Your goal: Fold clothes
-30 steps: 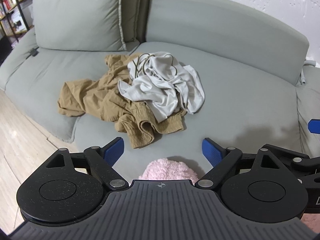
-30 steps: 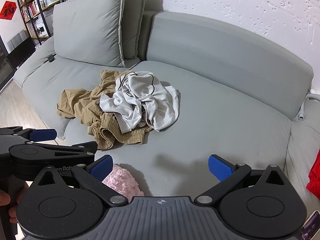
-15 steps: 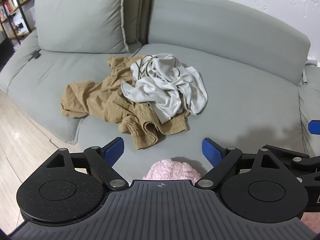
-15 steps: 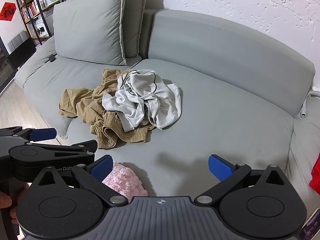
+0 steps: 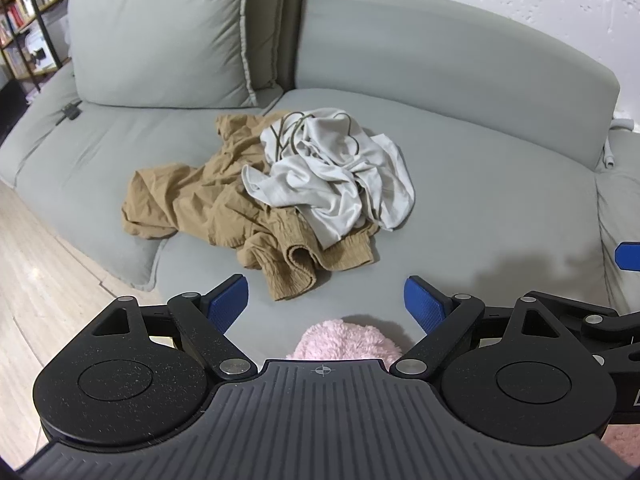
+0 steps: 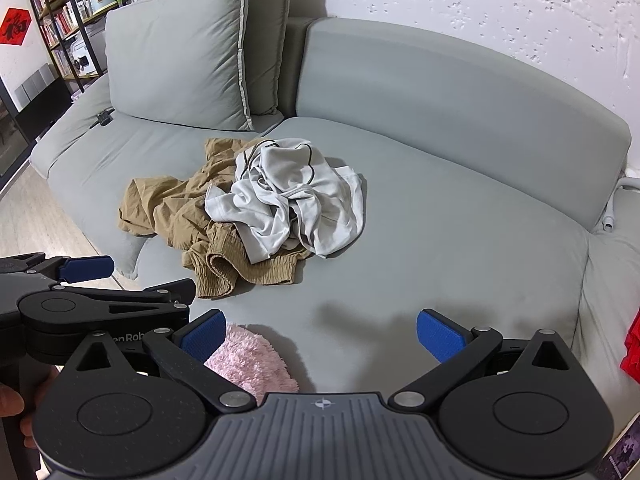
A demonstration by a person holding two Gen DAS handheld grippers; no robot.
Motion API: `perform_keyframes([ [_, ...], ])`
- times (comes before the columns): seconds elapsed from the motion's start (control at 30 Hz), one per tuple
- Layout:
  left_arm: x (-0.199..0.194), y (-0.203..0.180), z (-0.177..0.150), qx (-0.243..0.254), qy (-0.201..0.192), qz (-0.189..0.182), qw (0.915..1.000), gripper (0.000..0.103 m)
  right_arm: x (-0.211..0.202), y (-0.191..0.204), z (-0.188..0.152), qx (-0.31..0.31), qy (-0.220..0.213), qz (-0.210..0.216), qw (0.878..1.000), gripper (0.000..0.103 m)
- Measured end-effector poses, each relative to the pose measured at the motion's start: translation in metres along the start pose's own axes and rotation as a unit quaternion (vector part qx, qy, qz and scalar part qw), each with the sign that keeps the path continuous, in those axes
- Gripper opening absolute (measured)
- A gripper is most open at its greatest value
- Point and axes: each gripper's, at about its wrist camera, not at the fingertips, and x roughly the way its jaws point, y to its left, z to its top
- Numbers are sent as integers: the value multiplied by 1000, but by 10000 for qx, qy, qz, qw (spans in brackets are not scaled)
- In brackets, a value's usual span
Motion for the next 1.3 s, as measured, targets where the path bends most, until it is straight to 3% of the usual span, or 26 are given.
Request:
perform_keyframes([
  [0.67, 2, 5, -2, -12, 45, -20, 10000, 89, 4, -3, -3, 60, 52, 13, 10000, 103],
  [1.03, 37, 10, -1, -89, 301, -101, 9995, 90, 31, -4, 0, 146, 193, 77, 9997, 103],
  [1.17, 60, 16, -4, -113, 449, -55, 9989, 90, 50, -5, -4, -14, -278, 269, 9992, 103],
  [1.3, 87, 27, -8, -253, 531, -261, 9979, 90, 70, -2, -7, -487, -867, 473, 9939, 103],
])
